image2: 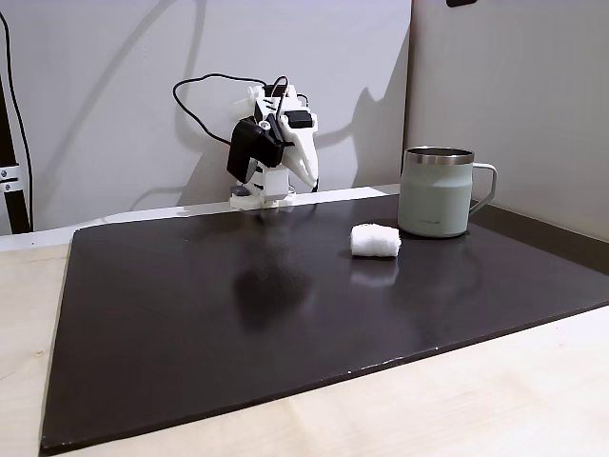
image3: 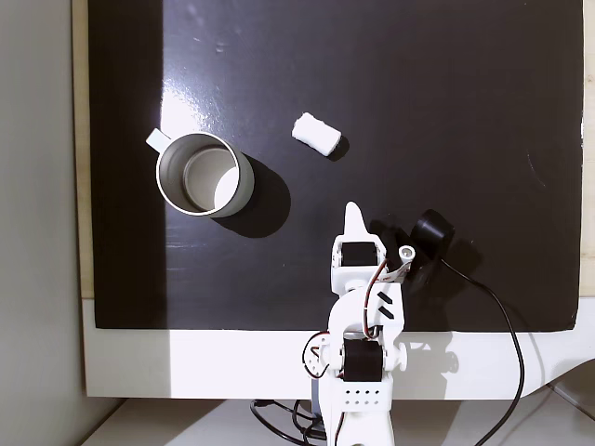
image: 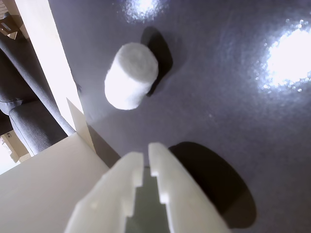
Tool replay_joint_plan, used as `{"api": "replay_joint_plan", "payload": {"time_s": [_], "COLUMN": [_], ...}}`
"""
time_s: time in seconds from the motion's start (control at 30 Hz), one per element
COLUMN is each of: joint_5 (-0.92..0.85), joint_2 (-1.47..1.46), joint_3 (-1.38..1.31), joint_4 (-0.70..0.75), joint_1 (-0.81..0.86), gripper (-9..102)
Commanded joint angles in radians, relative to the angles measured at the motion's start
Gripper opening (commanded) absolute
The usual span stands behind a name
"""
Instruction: Grasp a gauze and put it in the cup.
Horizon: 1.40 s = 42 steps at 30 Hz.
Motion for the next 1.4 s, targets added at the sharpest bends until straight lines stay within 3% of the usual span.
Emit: {"api": "replay_joint_plan", "payload": {"time_s": [0.0,0.87,1.07,1.37], "joint_5": [-0.003,0.025,0.035,0.067], "joint_2": [0.008,0.008,0.008,-0.011], "joint_3": [-0.008,-0.011,-0.163,-0.393], "joint_4": [-0.031,-0.040,-0.021,0.135], "joint_1": [-0.008,0.009,-0.017,-0.087], "gripper": [0,0,0,0]}}
